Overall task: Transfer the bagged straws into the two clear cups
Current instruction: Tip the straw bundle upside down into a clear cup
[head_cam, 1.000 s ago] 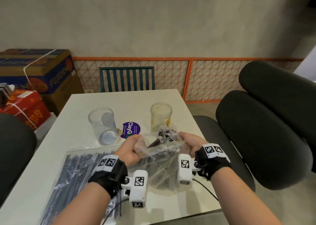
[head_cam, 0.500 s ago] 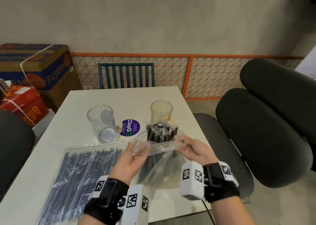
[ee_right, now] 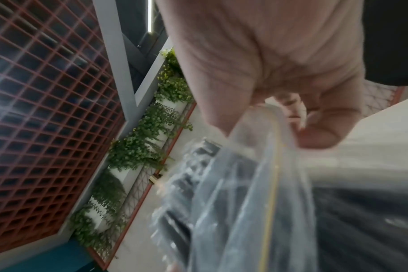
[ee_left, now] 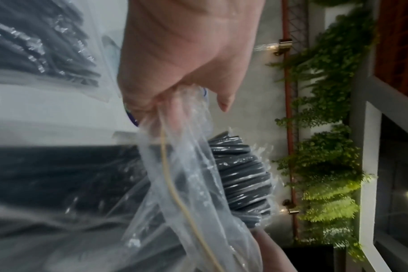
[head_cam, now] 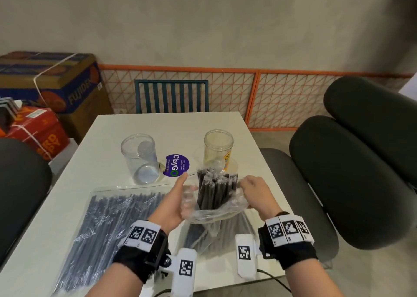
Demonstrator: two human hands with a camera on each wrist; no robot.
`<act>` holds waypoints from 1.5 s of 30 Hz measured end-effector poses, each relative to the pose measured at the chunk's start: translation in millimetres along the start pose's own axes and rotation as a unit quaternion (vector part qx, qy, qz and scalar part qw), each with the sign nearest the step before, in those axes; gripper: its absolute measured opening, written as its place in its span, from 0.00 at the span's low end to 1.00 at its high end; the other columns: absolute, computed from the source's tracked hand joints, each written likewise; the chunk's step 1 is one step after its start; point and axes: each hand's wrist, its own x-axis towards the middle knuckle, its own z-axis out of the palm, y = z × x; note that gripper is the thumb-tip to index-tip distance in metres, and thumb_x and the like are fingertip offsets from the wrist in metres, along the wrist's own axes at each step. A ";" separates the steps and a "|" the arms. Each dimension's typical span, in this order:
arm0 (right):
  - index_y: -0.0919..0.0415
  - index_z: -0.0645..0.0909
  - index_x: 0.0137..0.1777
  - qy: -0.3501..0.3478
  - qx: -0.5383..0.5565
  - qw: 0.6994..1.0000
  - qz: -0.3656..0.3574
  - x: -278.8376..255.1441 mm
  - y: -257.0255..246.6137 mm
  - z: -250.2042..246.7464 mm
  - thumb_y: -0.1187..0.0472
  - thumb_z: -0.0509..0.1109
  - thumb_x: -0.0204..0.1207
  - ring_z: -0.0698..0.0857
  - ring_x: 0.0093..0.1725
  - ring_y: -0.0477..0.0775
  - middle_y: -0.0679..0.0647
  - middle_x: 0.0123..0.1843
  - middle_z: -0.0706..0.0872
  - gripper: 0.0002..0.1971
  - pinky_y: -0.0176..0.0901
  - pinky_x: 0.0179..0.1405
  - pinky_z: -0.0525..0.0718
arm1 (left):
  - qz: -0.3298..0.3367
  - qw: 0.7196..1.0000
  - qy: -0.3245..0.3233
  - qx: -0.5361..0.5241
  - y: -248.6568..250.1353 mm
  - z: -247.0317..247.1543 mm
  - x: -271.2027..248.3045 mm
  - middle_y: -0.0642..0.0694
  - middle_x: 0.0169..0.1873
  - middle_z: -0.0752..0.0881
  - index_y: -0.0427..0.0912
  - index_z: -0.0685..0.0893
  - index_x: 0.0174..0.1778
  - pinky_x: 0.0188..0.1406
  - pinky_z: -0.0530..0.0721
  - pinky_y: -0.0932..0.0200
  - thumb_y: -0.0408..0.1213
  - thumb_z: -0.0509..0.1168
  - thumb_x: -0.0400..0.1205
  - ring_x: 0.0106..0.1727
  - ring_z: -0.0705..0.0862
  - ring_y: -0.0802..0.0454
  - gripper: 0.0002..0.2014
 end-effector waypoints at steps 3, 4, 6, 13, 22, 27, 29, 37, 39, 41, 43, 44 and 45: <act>0.64 0.76 0.40 -0.008 0.126 0.990 0.071 -3.8 -1.9 -3.9 0.62 0.60 0.80 0.76 0.36 0.52 0.57 0.37 0.76 0.09 0.45 0.36 0.80 | 0.004 0.993 0.074 0.090 6.5 2.1 4.0 0.48 0.29 0.75 0.38 0.81 0.33 0.21 0.71 0.64 0.58 0.60 0.80 0.22 0.70 0.56 0.24; 0.66 0.78 0.45 -0.025 0.176 0.978 0.108 -3.0 1.8 -2.8 0.60 0.60 0.81 0.80 0.40 0.56 0.61 0.40 0.80 0.10 0.50 0.42 0.83 | -0.014 0.995 0.071 0.067 9.0 2.1 6.1 0.48 0.24 0.75 0.38 0.79 0.27 0.17 0.70 0.65 0.54 0.61 0.81 0.17 0.70 0.56 0.24; 0.70 0.79 0.56 -0.054 0.271 0.942 0.192 -5.2 9.2 0.1 0.62 0.57 0.83 0.85 0.47 0.63 0.67 0.49 0.86 0.13 0.63 0.56 0.81 | -0.085 0.995 0.025 -0.047 11.3 1.5 11.6 0.49 0.13 0.72 0.38 0.75 0.18 0.10 0.65 0.73 0.48 0.60 0.83 0.08 0.67 0.58 0.27; 0.62 0.75 0.53 -0.066 0.321 0.920 0.216 -12.7 8.5 3.1 0.60 0.58 0.84 0.86 0.49 0.65 0.68 0.43 0.86 0.07 0.64 0.54 0.84 | 0.045 0.962 0.172 0.206 1.5 -1.3 2.8 0.41 0.62 0.72 0.46 0.65 0.69 0.45 0.81 0.48 0.57 0.58 0.81 0.57 0.78 0.42 0.26; 0.70 0.82 0.51 -0.036 0.163 0.977 0.133 -19.4 10.7 14.9 0.75 0.60 0.77 0.85 0.37 0.54 0.60 0.40 0.88 0.10 0.41 0.36 0.83 | -0.091 0.987 0.010 -0.130 -5.3 -10.3 -4.2 0.28 0.73 0.70 0.33 0.63 0.76 0.35 0.90 0.41 0.25 0.44 0.87 0.57 0.81 0.28 0.20; 0.65 0.76 0.42 -0.035 0.349 0.895 0.275 -24.8 31.9 19.8 0.68 0.56 0.83 0.79 0.41 0.58 0.61 0.43 0.80 0.10 0.53 0.33 0.84 | -0.106 0.943 -0.003 -0.315 -27.9 -16.6 -9.9 0.38 0.55 0.83 0.39 0.70 0.69 0.63 0.79 0.57 0.24 0.42 0.85 0.64 0.83 0.45 0.20; 0.69 0.73 0.44 -0.053 0.444 0.838 0.312 -25.2 38.6 22.1 0.67 0.53 0.83 0.80 0.43 0.63 0.66 0.45 0.81 0.10 0.57 0.36 0.85 | -0.098 0.959 -0.015 -0.266 -35.8 -26.0 -2.8 0.28 0.42 0.86 0.37 0.74 0.57 0.46 0.89 0.50 0.35 0.49 0.85 0.44 0.90 0.38 0.11; 0.56 0.83 0.58 -0.144 0.252 0.929 0.229 -24.2 26.5 30.8 0.49 0.66 0.78 0.88 0.52 0.62 0.57 0.58 0.88 0.15 0.58 0.41 0.90 | -0.084 0.987 -0.047 0.126 -12.5 -34.3 8.2 0.41 0.58 0.83 0.46 0.74 0.66 0.31 0.89 0.54 0.54 0.60 0.81 0.45 0.90 0.47 0.21; 0.61 0.81 0.53 -0.091 0.212 0.944 0.238 -18.9 25.8 33.5 0.55 0.62 0.80 0.86 0.45 0.60 0.60 0.50 0.86 0.11 0.59 0.48 0.88 | -0.080 0.987 0.002 0.141 -14.0 -31.2 12.9 0.37 0.56 0.83 0.43 0.73 0.67 0.38 0.85 0.47 0.52 0.60 0.82 0.55 0.84 0.41 0.22; 0.64 0.80 0.51 -0.060 0.196 0.942 0.267 -16.3 24.7 37.4 0.55 0.63 0.79 0.86 0.40 0.60 0.60 0.44 0.86 0.12 0.59 0.46 0.88 | -0.082 0.991 0.037 0.104 -9.3 -34.5 17.1 0.41 0.35 0.82 0.43 0.74 0.55 0.32 0.81 0.52 0.48 0.57 0.84 0.40 0.85 0.44 0.12; 0.67 0.80 0.46 -0.033 0.205 0.936 0.285 -20.1 19.7 34.5 0.56 0.67 0.76 0.86 0.32 0.60 0.62 0.35 0.87 0.12 0.50 0.29 0.87 | -0.107 0.993 0.033 0.035 -4.9 -33.5 17.7 0.43 0.20 0.82 0.38 0.77 0.42 0.23 0.81 0.59 0.43 0.55 0.86 0.19 0.82 0.50 0.13; 0.66 0.79 0.44 -0.024 0.225 0.933 0.278 -20.9 17.7 31.3 0.56 0.66 0.77 0.85 0.29 0.59 0.61 0.33 0.86 0.11 0.46 0.24 0.86 | -0.118 0.993 0.016 0.006 -1.7 -32.3 17.7 0.43 0.16 0.82 0.37 0.76 0.38 0.19 0.81 0.61 0.41 0.54 0.86 0.13 0.80 0.51 0.15; 0.65 0.79 0.45 -0.017 0.233 0.936 0.262 -21.3 14.5 26.0 0.56 0.65 0.79 0.85 0.30 0.58 0.61 0.34 0.86 0.11 0.44 0.23 0.85 | -0.127 0.992 -0.005 -0.016 2.1 -30.6 16.7 0.43 0.14 0.82 0.36 0.76 0.36 0.14 0.80 0.63 0.40 0.54 0.86 0.11 0.78 0.53 0.15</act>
